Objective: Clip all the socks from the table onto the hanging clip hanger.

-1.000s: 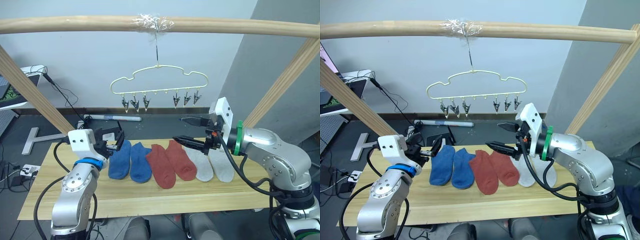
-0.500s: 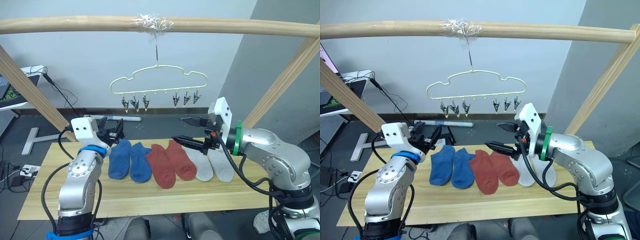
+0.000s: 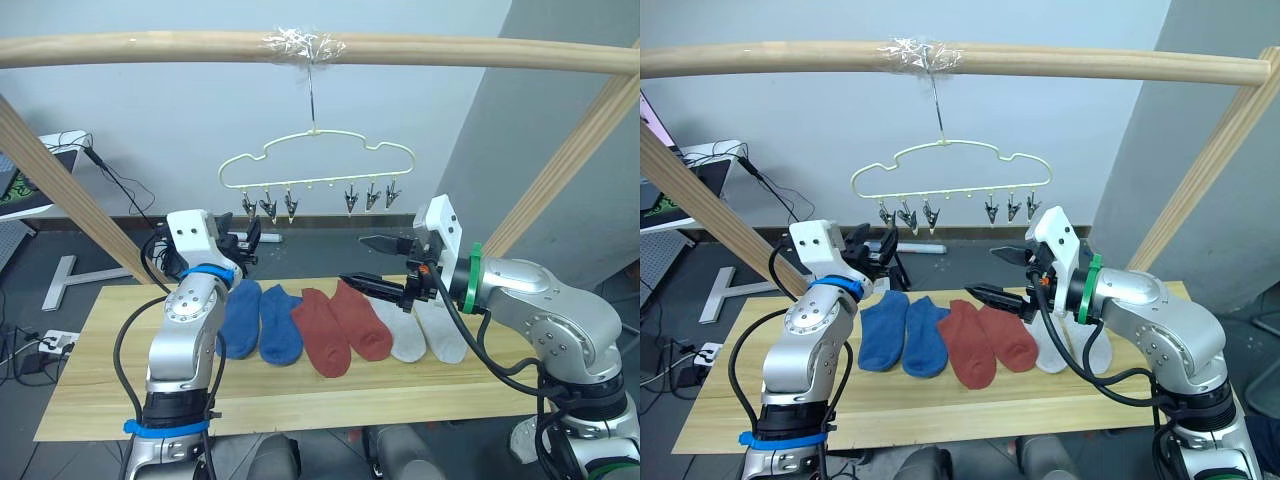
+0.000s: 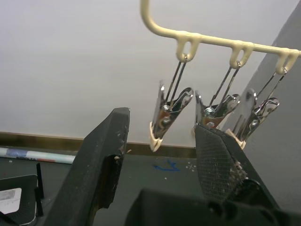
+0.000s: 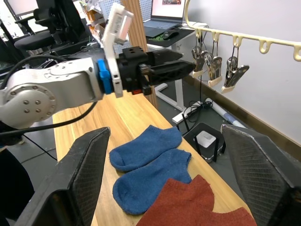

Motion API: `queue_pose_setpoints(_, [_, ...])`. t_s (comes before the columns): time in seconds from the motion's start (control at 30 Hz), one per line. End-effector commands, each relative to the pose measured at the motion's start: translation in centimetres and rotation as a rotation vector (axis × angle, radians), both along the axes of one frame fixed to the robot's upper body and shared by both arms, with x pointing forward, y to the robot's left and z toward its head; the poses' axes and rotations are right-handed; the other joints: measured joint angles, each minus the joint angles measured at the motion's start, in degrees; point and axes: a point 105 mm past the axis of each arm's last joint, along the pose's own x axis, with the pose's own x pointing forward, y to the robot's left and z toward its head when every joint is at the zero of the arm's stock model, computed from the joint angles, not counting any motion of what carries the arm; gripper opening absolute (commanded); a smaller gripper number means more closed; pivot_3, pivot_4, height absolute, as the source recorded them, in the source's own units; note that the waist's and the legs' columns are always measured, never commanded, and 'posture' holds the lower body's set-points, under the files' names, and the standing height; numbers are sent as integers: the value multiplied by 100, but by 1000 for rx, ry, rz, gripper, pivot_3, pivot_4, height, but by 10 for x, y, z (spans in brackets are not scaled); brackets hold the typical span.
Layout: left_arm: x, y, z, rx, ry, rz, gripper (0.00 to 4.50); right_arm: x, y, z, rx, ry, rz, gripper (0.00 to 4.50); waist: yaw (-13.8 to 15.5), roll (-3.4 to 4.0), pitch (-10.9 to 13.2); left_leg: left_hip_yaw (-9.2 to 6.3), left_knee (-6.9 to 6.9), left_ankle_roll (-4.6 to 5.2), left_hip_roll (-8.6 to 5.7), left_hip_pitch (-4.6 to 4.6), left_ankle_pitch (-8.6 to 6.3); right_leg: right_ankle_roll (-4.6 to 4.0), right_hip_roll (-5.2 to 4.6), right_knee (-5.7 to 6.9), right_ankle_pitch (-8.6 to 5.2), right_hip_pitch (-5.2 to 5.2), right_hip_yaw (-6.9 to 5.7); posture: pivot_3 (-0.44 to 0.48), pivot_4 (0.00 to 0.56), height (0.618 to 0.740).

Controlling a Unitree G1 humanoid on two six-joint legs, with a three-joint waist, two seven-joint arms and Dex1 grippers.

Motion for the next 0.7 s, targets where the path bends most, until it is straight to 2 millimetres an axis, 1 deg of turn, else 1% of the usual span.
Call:
queue_pose_setpoints(0.03, [4, -3, 17, 0, -63, 4, 2502, -8, 3, 7, 15, -32, 21, 3977, -31, 0, 0, -1, 0, 0, 0, -1, 0, 0, 0, 0, 0, 0, 0, -251, 163, 740])
queue_pose_setpoints(0.43, [19, 0, 28, -3, -76, 43, 2502, -10, 3, 5, 17, -22, 10, 3977, -93, 0, 0, -4, 2, 0, 0, -4, 0, 1, 0, 0, 0, 0, -1, -267, 168, 740])
queue_pose_setpoints(0.53, [19, 1, 27, 2, -75, 47, 2502, -10, 3, 5, 17, -21, 6, 3977, -100, 0, 0, -4, 2, 0, 0, -3, 0, 1, 0, 0, 0, 0, -1, -267, 168, 740])
queue_pose_setpoints(0.7, [10, -1, 24, -5, -77, 9, 2502, -11, 3, 5, 18, -18, 7, 3977, -118, 0, 0, -5, 1, 0, 0, -4, 0, 1, 0, 0, 0, -1, -1, -264, 172, 740])
